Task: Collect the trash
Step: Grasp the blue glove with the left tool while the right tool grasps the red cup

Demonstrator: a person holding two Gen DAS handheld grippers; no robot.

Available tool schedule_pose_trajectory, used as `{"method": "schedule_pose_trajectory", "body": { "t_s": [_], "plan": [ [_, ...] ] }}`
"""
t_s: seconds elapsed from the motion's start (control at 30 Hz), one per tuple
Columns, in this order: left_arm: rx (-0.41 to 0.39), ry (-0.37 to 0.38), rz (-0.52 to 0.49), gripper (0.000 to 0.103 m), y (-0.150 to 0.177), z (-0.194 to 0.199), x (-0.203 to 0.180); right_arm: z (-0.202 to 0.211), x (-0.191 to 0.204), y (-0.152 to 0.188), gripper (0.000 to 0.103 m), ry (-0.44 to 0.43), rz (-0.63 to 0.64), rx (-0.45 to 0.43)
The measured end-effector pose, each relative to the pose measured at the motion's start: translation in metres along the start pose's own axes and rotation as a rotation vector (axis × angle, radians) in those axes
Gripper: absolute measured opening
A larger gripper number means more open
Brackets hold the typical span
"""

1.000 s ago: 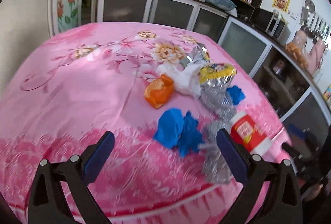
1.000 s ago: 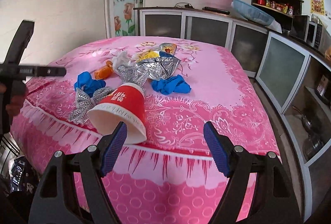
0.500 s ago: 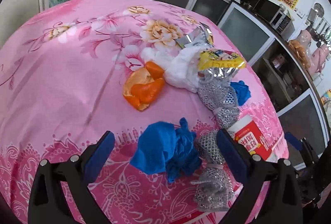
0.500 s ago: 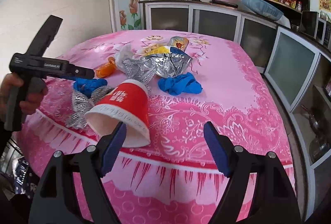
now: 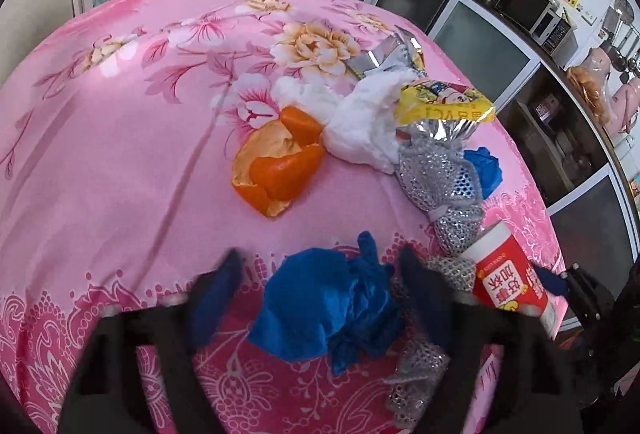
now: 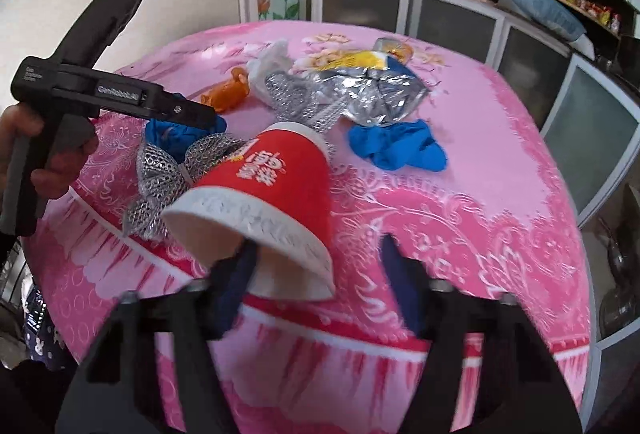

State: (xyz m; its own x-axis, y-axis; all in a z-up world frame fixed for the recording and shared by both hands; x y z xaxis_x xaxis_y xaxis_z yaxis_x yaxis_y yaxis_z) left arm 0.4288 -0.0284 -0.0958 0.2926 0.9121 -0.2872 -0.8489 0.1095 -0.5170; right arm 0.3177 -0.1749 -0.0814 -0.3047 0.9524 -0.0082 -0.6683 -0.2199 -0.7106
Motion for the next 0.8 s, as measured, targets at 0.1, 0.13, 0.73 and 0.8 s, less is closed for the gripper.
{"method": "schedule_pose_trajectory", "body": {
  "t_s": [0.1,0.13,0.73,0.8],
  "plan": [
    [0.025,0.016,0.017,0.013,0.000,-0.006,0.005,-0.006,0.000,-0.001,0.008,-0.011,-0.019,0.019],
    [0.024,0.019,0.021,0.008,-0.001,-0.007,0.006,-0.006,0.000,-0.001,0.006,-0.019,-0.029,0.017],
    [-0.145,0.044,0.089,0.004,0.003,0.083,0.038,0.059,-0.002,-0.013,0.003,-0.026,-0.079,-0.099],
    [-0.168,0.052,0.079,0.003,0.006,0.096,0.033,0.071,-0.005,-0.008,0.003,-0.011,-0.087,-0.109]
  ]
}}
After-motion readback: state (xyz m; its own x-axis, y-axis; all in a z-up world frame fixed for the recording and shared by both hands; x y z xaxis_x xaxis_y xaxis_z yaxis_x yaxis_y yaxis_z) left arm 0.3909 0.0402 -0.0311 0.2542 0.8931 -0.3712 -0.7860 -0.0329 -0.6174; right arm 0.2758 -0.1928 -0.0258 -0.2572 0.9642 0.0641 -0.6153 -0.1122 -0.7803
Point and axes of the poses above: each gripper's, at about its wrist camera, not at the fingertips, and z roughly against the way its jaws point, x to its left, y to its underside, the point moved 8 cm from there along -z, roughly the way its jaws point, and after that the axes turned 1 degree about -x, right-handed, at the moved point
